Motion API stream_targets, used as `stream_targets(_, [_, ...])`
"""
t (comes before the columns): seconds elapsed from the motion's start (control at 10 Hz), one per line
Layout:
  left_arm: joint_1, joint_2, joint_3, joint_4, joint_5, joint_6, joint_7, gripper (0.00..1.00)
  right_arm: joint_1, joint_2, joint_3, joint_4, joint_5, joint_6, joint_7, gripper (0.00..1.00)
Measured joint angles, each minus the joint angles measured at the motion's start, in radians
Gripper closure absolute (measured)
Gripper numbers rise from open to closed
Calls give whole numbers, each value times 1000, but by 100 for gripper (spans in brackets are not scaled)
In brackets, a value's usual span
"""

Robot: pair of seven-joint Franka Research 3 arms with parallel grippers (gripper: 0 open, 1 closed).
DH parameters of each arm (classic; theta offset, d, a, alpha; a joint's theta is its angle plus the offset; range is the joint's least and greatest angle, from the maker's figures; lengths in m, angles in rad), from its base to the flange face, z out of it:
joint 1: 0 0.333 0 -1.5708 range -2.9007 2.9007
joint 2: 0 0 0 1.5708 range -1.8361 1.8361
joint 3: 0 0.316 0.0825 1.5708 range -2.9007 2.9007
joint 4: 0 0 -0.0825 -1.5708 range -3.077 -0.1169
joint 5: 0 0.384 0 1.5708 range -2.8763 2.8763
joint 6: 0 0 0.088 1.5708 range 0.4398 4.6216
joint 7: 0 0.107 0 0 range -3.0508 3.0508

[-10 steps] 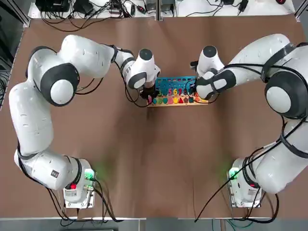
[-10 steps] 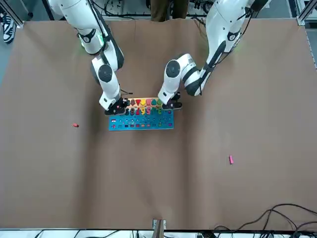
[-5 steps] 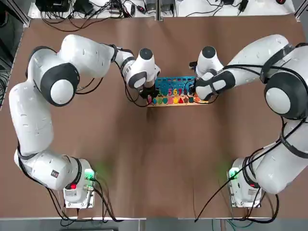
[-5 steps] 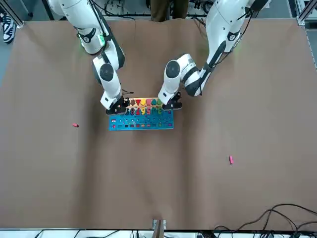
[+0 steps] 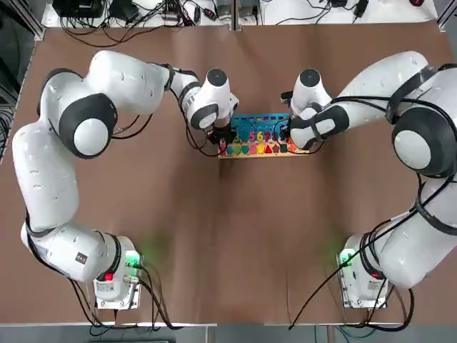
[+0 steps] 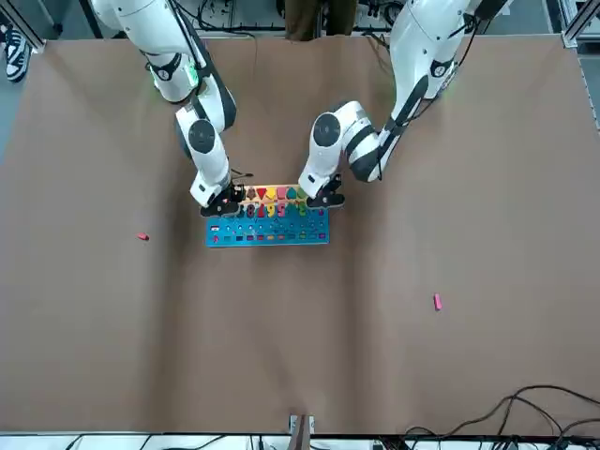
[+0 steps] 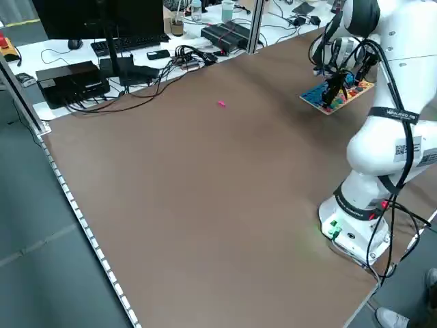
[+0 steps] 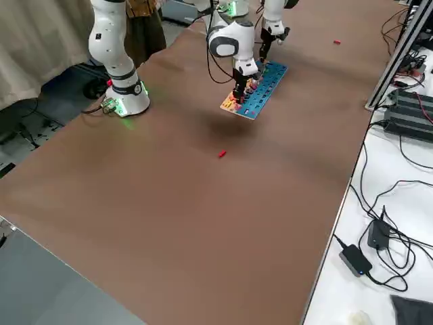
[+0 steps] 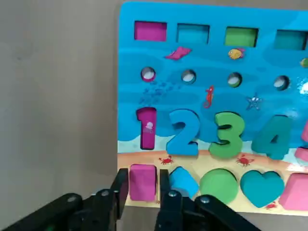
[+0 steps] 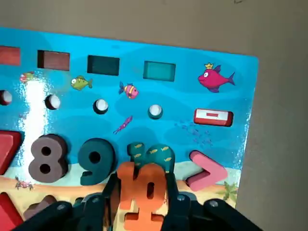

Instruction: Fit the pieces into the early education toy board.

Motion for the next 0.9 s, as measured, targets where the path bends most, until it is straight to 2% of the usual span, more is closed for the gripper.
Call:
stream_targets(0.6, [10, -35, 2, 10, 1, -76, -2, 66, -3, 1, -3, 0, 0, 6, 0, 57])
stream_targets(0.9, [87, -110, 6, 24, 4, -126, 44, 66, -6, 2, -5, 0, 0, 10, 1, 57])
